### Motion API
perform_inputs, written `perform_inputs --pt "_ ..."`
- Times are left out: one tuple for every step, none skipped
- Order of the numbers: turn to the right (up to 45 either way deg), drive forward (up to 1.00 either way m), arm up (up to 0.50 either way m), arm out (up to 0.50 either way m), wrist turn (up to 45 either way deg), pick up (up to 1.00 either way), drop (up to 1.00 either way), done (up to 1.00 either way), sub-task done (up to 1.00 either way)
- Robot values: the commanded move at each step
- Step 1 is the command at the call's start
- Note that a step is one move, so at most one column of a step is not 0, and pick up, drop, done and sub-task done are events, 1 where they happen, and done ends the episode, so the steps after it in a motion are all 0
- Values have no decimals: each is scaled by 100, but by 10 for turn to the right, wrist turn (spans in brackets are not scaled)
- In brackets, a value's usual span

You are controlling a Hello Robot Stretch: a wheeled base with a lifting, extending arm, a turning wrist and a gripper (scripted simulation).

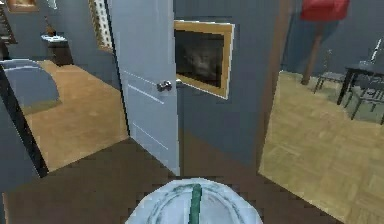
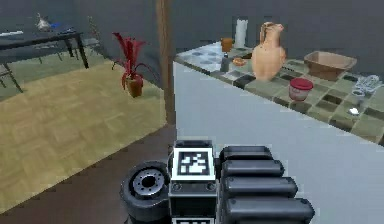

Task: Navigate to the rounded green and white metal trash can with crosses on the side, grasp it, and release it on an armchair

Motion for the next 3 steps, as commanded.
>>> perform_inputs --pt "-300 0 0 0 0 0 0 0 0" --pt "0 100 0 0 0 0 0 0 0" --pt "-30 0 0 0 0 0 0 0 0"
